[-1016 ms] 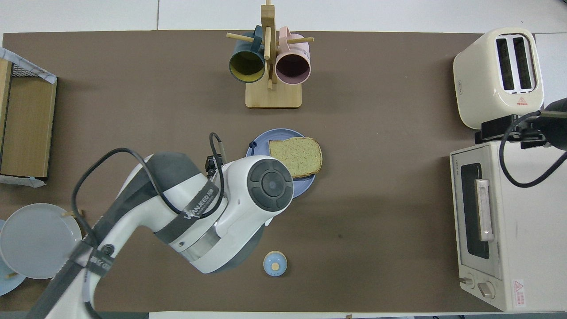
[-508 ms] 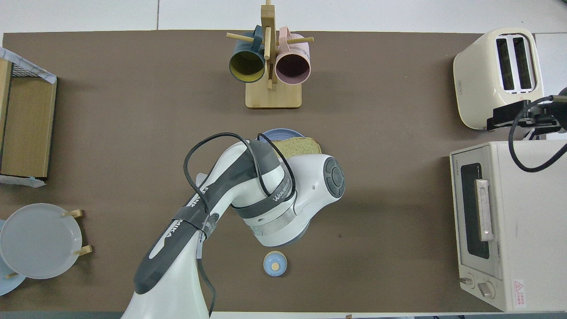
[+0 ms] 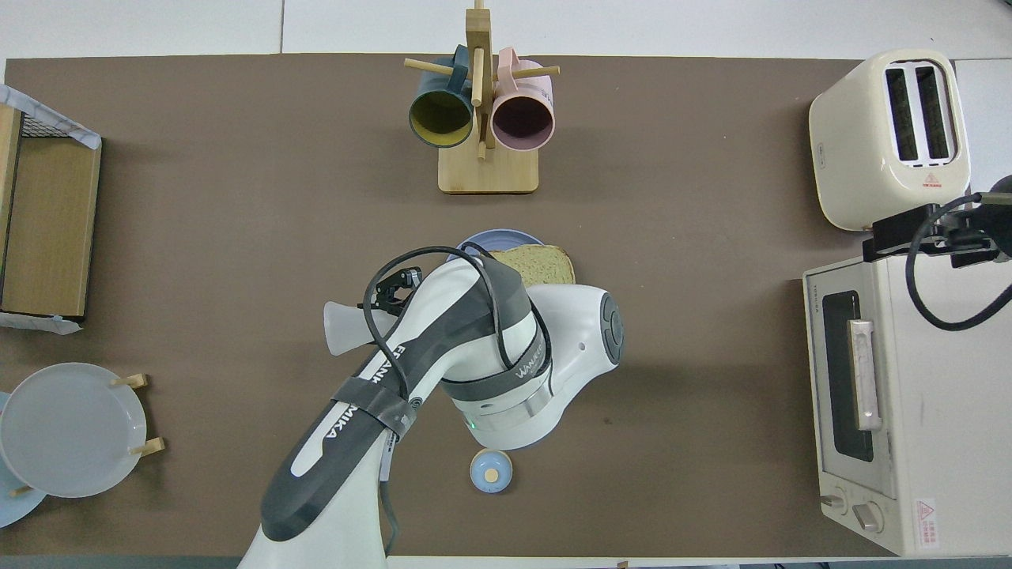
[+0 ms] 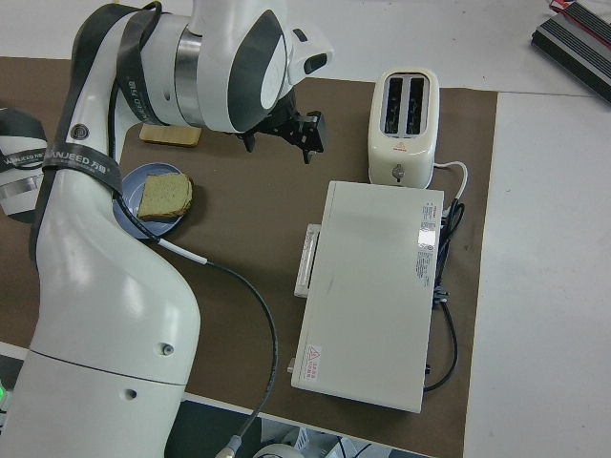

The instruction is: Put bread on plate and add seasoning

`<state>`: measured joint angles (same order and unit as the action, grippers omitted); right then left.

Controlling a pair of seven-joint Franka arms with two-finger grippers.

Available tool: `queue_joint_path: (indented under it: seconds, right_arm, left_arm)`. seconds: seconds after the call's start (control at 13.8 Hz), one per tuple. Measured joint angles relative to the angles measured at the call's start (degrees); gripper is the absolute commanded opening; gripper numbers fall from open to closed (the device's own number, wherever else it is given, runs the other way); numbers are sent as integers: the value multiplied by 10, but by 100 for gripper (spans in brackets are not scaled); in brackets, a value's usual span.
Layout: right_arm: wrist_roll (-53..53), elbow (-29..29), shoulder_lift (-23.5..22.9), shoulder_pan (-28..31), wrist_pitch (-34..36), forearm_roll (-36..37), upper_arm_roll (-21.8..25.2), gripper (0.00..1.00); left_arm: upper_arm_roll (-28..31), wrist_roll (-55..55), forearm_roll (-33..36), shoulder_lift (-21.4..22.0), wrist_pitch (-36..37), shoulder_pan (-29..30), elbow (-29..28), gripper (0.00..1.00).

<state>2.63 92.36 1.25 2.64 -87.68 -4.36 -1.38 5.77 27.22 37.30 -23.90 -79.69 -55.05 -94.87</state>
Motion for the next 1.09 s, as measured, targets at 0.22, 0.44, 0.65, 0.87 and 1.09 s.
queue_joint_path:
  seconds: [0.22,0.44,0.65,0.87,1.09]
  right_arm:
    - [0,-15,-9,0,3,3,-10,100]
    - [0,-25,-21,1,20,20,-17,100]
    - [0,-28,-24,2,23,22,-18,100]
    - [0,-30,-24,2,31,23,-18,100]
    - [-1,-33,-24,7,36,24,-17,100]
  left_arm:
    - [0,0,21,0,14,-4,0,0]
    - [0,0,38,-1,20,-4,0,0]
    - [0,1,59,-13,35,-4,-1,0]
    - [3,-3,86,-98,48,-4,50,0]
    - [5,-3,147,-168,79,-4,92,0]
